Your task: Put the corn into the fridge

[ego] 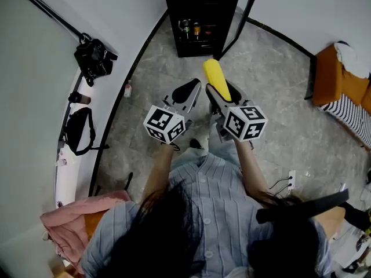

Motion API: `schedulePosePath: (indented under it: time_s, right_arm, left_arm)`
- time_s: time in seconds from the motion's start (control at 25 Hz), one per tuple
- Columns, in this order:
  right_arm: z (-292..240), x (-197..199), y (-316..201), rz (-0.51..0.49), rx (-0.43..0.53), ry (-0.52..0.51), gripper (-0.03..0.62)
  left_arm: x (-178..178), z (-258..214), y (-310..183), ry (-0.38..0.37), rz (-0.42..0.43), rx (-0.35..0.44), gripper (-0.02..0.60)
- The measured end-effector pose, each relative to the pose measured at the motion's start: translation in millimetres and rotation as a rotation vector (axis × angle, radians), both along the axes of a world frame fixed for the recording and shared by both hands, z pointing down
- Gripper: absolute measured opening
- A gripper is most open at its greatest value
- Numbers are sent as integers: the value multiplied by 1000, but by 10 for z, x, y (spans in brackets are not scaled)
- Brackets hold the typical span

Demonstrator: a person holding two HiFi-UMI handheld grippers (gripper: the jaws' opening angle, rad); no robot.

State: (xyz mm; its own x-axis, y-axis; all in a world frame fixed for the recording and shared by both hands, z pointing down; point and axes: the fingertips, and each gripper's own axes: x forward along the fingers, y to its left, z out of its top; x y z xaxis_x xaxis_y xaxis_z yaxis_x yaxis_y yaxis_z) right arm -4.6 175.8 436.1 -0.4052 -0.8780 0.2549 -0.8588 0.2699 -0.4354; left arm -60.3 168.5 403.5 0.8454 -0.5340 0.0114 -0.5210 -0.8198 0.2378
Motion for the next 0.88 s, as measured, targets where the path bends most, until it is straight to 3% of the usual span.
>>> schedulePosePath:
  time_s: [0.44,0.88]
  right_arm:
    - [148,191,-924,-62,-47,-7,245]
    - [193,766,-1936,-91,-81,-12,245]
  left_arm:
    - [30,86,-901,0,-101,-37,9]
    - [613,90,-1963,-32,-117,-64,9]
